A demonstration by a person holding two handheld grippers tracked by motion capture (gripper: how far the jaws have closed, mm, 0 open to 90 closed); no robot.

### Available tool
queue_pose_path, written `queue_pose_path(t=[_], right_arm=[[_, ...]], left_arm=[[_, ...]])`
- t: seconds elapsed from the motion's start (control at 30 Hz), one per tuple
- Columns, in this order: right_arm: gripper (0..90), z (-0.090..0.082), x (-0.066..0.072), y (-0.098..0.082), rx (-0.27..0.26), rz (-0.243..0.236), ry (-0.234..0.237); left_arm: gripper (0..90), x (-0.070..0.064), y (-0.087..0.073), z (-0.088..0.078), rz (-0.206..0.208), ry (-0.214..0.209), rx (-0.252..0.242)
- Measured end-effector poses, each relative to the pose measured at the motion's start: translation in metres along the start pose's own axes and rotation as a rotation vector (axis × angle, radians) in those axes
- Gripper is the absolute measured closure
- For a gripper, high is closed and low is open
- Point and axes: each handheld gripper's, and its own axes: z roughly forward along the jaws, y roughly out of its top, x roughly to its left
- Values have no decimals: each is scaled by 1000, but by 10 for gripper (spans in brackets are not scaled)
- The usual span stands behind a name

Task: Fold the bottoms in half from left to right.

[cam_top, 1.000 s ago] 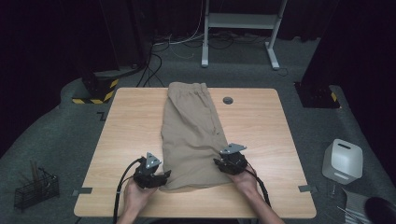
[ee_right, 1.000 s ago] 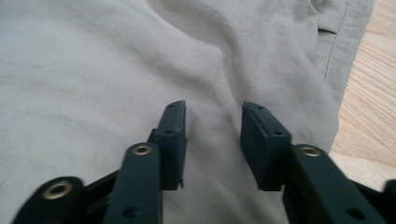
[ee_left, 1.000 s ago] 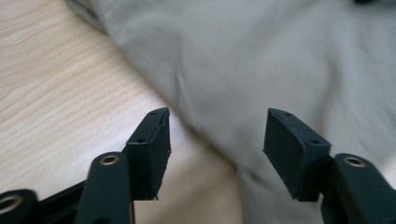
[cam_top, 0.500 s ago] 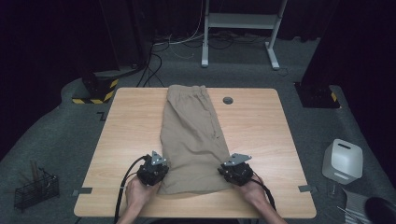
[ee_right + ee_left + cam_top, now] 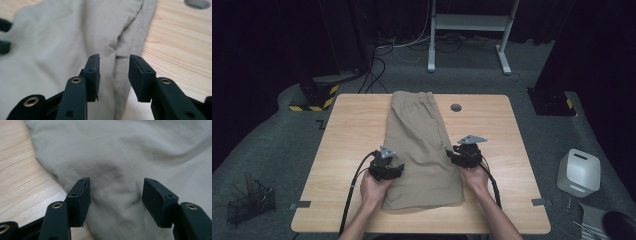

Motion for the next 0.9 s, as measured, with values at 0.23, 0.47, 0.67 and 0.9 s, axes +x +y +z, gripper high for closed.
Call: queue_pose_path(t=[0.23, 0.47, 0.67, 0.9], right_arm=[[630, 39, 8, 6, 67, 0, 15], [887, 41, 8, 12, 89, -66, -24], [891, 27, -15, 13, 65, -36, -106], [639, 32, -9, 5, 68, -21, -133]], left_arm=[[387, 0, -8, 4, -2, 6, -45], [384, 1, -14, 4, 5, -3, -91], [385, 1, -15, 3, 5, -3, -91], [385, 1, -15, 3, 5, -1, -91]])
